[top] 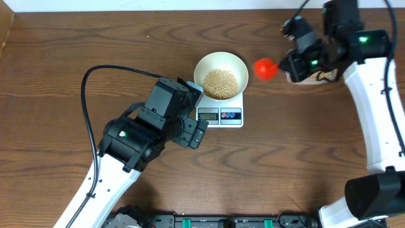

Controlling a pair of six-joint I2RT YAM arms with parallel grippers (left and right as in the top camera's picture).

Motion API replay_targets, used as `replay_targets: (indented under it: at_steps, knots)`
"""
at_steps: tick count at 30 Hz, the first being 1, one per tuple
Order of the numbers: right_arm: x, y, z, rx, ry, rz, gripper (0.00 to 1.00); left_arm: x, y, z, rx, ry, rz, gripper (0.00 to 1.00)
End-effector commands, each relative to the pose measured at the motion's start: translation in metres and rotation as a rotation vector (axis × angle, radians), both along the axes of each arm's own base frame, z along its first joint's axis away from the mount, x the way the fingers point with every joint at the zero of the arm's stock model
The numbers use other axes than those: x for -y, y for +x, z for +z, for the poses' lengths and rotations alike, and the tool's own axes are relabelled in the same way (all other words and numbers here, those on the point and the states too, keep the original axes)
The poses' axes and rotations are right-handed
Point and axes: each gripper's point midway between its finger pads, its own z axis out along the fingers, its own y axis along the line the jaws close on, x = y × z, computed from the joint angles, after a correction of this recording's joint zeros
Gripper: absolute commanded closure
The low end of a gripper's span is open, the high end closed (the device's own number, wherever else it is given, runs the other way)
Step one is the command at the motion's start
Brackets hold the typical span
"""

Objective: Scoop item into bowl and weigh 50g on scale
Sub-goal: 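Carry the red scoop down in front of the tub with the right gripper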

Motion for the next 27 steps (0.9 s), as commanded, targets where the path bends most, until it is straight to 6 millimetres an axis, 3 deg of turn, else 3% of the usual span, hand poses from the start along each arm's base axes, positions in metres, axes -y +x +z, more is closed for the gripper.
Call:
replay_targets:
  at_steps: [1,12,15,20,24,27]
  knots:
    - [-0.020,-0.015,0.010,0.023,0.034,0.111,0.99,0.000,0.004,0.008,0.016,-0.007,-0.001,0.08]
    - [-0.023,-0.017,0.010,0.033,0.036,0.144,0.99,0.000,0.004,0.007,0.016,-0.006,-0.001,0.08]
    - [-0.008,-0.020,0.000,-0.002,-0.056,0.099,0.99,0.000,0.004,0.008,0.016,-0.007,0.000,0.08]
    - [0.025,-0.049,-0.019,-0.167,-0.196,0.016,0.99,0.000,0.004,0.008,0.016,-0.006,0.000,0.08]
    - [0.026,-0.070,-0.025,-0.267,-0.126,0.038,0.99,0.000,0.004,0.008,0.016,-0.006,-0.001,0.08]
    - [0.030,-0.080,-0.041,-0.346,-0.070,0.024,0.99,0.000,0.004,0.008,0.016,-0.007,-0.001,0.08]
